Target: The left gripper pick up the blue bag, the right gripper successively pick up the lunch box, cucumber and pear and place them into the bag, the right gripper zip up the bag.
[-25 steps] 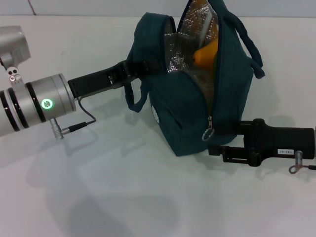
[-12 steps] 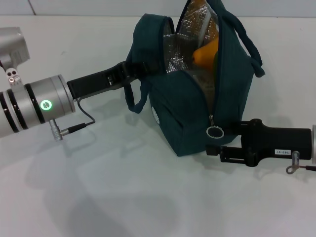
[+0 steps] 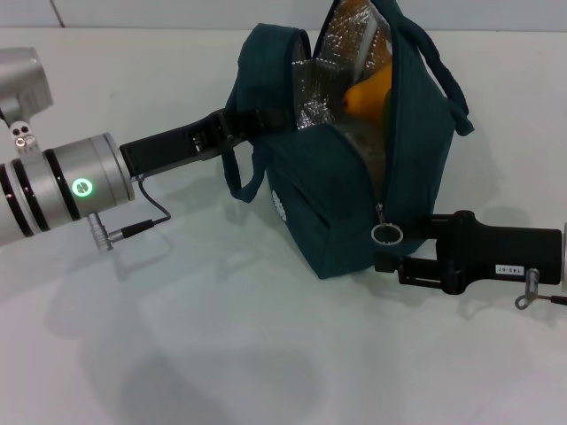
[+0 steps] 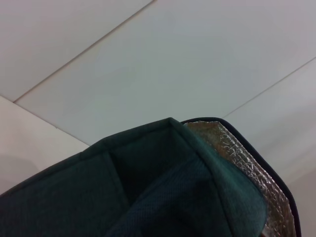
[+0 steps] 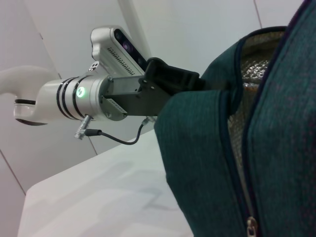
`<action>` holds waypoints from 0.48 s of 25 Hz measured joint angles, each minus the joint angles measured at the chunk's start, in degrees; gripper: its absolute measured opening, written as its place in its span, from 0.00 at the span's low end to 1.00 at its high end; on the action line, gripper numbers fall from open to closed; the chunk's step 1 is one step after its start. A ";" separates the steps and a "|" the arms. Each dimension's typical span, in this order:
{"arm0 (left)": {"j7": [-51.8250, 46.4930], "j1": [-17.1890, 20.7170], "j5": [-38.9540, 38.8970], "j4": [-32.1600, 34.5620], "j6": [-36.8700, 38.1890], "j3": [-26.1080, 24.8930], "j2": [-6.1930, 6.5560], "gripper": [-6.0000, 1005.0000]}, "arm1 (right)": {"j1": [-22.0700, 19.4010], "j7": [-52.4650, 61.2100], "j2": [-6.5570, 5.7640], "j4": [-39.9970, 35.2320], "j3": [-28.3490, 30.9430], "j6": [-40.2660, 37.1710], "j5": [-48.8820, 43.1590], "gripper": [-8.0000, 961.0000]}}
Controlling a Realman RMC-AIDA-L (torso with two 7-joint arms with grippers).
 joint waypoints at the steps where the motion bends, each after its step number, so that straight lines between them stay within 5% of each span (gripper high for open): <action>1: 0.00 -0.01 -0.01 0.00 0.00 0.00 0.00 0.05 | -0.02 0.01 0.00 0.00 0.06 0.06 0.01 0.55; 7: 0.00 -0.02 -0.04 0.00 0.00 0.00 -0.01 0.05 | -0.08 0.01 -0.10 0.00 0.18 0.95 0.04 0.54; 12: 0.00 0.00 -0.04 0.00 0.00 0.00 -0.06 0.05 | -0.10 0.08 -0.16 0.00 0.21 1.14 0.04 0.40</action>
